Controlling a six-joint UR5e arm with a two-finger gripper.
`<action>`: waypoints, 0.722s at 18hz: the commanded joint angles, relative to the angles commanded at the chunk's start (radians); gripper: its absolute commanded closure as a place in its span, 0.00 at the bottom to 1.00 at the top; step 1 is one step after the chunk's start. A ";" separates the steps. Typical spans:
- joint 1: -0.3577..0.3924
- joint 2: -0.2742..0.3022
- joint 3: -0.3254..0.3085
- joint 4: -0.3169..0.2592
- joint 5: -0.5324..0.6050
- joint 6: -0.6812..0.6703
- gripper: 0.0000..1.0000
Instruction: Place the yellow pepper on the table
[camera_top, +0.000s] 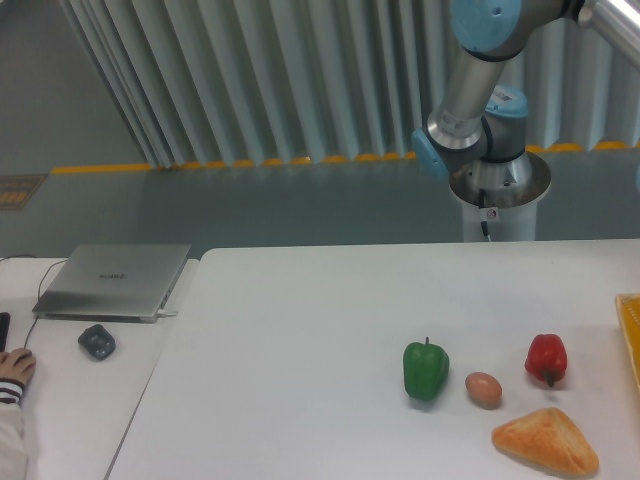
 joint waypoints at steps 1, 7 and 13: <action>0.000 -0.003 -0.003 0.000 0.002 0.000 0.00; 0.000 -0.017 -0.017 0.005 0.006 0.000 0.00; 0.002 -0.020 -0.021 0.006 0.009 0.000 0.00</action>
